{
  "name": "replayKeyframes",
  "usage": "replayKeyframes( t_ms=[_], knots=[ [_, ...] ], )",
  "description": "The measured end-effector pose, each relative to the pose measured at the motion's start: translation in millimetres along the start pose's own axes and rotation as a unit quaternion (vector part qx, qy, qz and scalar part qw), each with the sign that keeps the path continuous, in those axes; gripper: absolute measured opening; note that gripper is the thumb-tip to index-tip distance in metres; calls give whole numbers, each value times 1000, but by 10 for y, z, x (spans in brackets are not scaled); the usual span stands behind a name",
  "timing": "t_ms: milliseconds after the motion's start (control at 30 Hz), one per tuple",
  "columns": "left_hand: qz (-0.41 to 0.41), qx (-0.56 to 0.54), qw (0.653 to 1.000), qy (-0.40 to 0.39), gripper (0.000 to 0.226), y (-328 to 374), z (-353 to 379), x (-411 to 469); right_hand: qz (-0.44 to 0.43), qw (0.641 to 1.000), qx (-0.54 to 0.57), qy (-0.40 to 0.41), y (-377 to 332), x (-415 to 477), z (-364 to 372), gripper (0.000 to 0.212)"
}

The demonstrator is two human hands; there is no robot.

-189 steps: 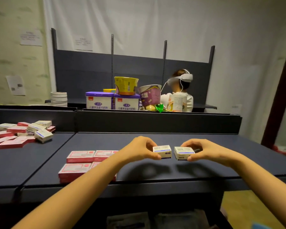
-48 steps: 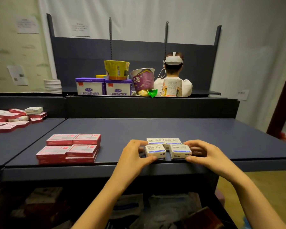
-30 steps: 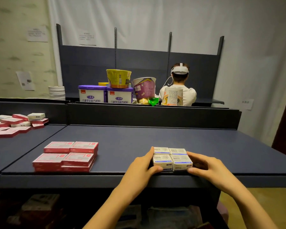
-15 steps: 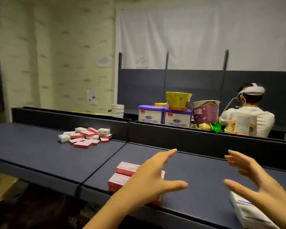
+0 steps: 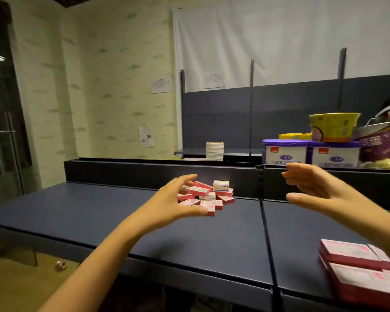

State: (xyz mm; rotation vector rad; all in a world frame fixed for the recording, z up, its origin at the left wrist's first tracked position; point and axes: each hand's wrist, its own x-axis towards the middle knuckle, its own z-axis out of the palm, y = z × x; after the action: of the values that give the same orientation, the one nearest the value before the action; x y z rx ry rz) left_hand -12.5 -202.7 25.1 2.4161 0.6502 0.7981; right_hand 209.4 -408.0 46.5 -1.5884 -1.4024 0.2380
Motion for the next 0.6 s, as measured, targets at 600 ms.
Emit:
replayKeyframes(
  t_ms=[600],
  knots=[
    [-80,-40,985,-145,67,-1996,-300,907,143,989,-20,35,678,1825,1303,72]
  ],
)
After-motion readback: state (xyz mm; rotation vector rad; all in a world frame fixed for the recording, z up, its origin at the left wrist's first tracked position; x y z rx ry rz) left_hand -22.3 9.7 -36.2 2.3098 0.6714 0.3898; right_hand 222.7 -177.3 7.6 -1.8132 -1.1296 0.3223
